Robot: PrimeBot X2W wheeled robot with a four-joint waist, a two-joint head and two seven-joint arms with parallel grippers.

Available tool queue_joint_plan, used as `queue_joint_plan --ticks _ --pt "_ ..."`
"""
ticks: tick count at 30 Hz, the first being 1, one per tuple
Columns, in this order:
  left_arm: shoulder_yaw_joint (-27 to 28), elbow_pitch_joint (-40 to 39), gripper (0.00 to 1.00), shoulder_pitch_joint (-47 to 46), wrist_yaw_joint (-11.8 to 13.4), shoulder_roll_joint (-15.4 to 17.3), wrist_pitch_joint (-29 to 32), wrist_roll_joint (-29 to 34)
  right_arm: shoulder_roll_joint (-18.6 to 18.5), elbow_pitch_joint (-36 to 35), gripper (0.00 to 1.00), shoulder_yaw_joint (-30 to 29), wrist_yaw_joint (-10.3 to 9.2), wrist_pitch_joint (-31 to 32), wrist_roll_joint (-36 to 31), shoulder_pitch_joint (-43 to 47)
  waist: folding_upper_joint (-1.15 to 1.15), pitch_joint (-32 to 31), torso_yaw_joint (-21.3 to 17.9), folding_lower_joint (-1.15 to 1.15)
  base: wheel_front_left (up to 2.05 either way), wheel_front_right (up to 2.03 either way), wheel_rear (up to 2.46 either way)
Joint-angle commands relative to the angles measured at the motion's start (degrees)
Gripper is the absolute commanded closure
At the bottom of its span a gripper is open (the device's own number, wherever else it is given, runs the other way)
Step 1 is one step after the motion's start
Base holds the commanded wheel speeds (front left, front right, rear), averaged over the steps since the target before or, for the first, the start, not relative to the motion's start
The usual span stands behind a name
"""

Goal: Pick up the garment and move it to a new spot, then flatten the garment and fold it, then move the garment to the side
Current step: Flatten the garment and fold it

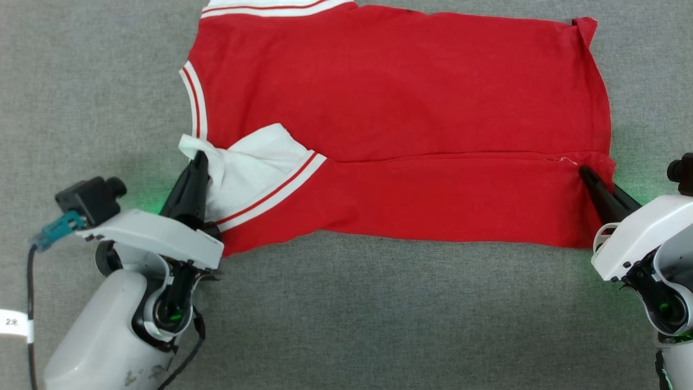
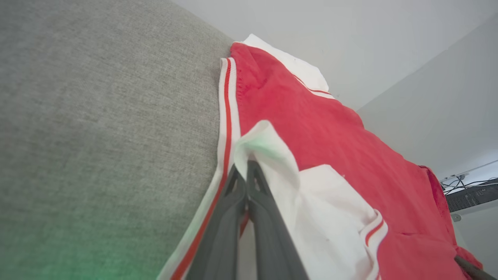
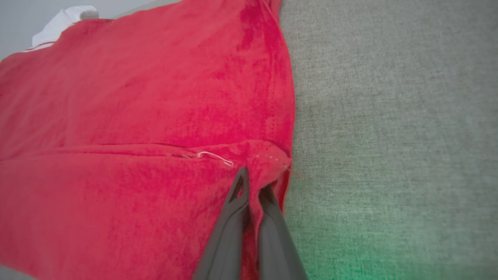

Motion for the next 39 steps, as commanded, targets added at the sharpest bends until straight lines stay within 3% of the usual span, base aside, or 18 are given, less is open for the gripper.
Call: queue_joint_plan --ticks 1,4,5,6,7,11,15,22,27,38,39 --pt "-0.6 2.7 1.00 1.3 0.4 0.6 1.0 0.1 0.0 0.9 1.00 0.4 -0.06 0.1 0.1 0.0 0.00 0.0 0.1 0.00 0.00 0.00 0.00" --pt "-0.7 3.0 0.65 0.7 0.6 0.8 0.8 0.6 0.0 1.2 1.00 0.7 -0.06 -0.3 0.1 -0.2 0.00 0.0 0.3 0.00 0.00 0.00 0.00" --pt "-1.0 2.9 0.18 0.5 0.7 1.1 0.8 1.2 -0.1 1.2 0.72 0.8 -0.06 -0.5 -0.1 -0.3 0.00 -0.2 0.4 0.00 0.00 0.00 0.00" --pt "-1.1 2.8 0.00 0.2 1.0 1.4 0.5 1.8 -0.3 1.2 0.50 0.9 -0.06 -1.1 -0.3 -0.3 0.00 -0.4 0.6 0.00 0.00 0.00 0.00" --pt "-1.4 2.6 0.00 0.0 1.1 1.7 0.4 2.4 -0.3 1.1 0.00 1.0 -0.06 -1.5 -0.4 -0.4 0.00 -0.7 0.7 0.00 0.00 0.00 0.00" --pt "-2.3 -0.3 0.00 0.7 2.1 2.7 0.9 4.2 -1.0 0.1 0.00 1.3 -0.06 -3.6 -1.1 0.1 0.00 -2.5 1.0 0.00 0.00 0.00 0.00" --pt "-3.8 -4.4 0.00 2.1 5.4 6.8 3.3 7.5 -1.4 -1.5 0.00 0.8 -0.07 -5.1 -1.9 1.4 0.00 -4.5 1.5 0.00 0.00 0.00 0.00" --pt "-6.8 -16.7 0.00 7.8 11.9 15.6 16.1 8.2 -1.4 -6.7 0.00 -0.4 -0.07 -6.1 -2.5 3.7 0.00 -5.6 1.2 0.00 0.00 0.00 0.00" --pt "-7.8 -24.3 0.00 11.1 15.9 20.0 24.1 6.3 -0.6 -9.0 0.00 -0.2 -0.07 -6.0 -2.9 5.0 0.00 -4.7 -0.3 0.00 0.00 0.00 0.00" --pt "-7.7 -26.3 0.00 11.9 17.5 21.1 27.4 4.4 -0.4 -9.5 0.00 0.8 -0.07 -5.7 -3.1 6.4 0.00 -4.0 -3.2 0.00 0.00 0.00 0.00" --pt "-7.7 -26.3 0.31 11.9 17.4 21.0 27.4 4.3 -0.5 -9.7 0.00 0.8 -0.07 -5.5 -3.1 6.6 0.00 -4.0 -3.3 0.00 0.00 0.00 0.00"
